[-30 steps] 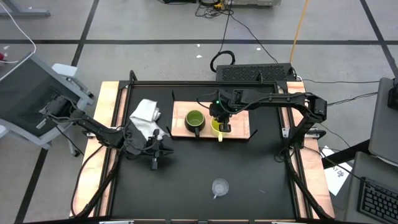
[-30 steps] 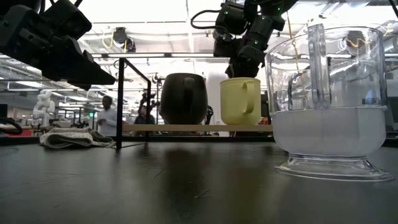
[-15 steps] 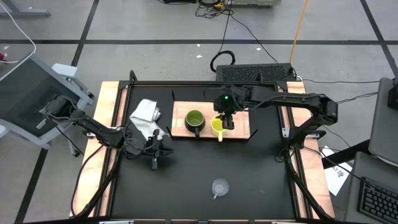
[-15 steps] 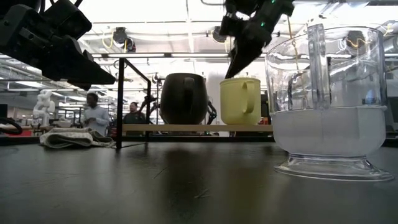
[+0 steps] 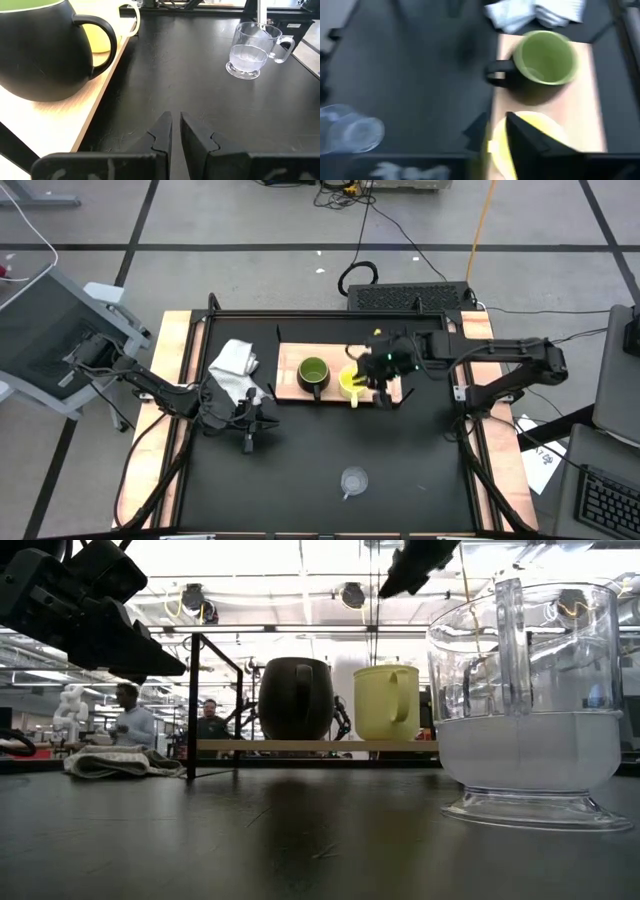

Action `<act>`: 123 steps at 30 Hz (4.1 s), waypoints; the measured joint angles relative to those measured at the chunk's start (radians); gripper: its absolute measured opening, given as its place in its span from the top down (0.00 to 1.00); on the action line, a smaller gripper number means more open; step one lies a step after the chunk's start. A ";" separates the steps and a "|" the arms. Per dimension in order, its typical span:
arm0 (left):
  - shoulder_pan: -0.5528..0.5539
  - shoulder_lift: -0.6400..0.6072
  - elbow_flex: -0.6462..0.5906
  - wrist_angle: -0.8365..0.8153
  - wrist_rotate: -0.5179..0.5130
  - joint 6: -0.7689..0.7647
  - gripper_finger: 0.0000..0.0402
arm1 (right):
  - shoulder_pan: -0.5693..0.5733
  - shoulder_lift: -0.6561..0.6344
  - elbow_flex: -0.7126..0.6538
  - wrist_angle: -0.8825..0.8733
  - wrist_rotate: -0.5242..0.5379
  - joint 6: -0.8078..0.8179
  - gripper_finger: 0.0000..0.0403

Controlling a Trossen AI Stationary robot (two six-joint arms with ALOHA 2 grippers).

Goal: Stack small to large cups/mugs on shelf
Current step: Put the transparent mug on the shelf

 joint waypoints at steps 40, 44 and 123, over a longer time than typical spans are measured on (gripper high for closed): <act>0.001 0.000 0.000 0.030 -0.002 0.033 0.90 | 0.532 -0.459 -0.852 0.733 0.117 0.223 1.00; 0.001 0.000 0.000 0.036 -0.010 0.035 0.90 | 0.531 -0.471 -0.913 0.798 0.117 0.225 1.00; -0.183 -0.310 0.000 -0.029 -0.201 0.369 0.90 | 0.531 -0.471 -0.925 0.908 0.113 0.222 1.00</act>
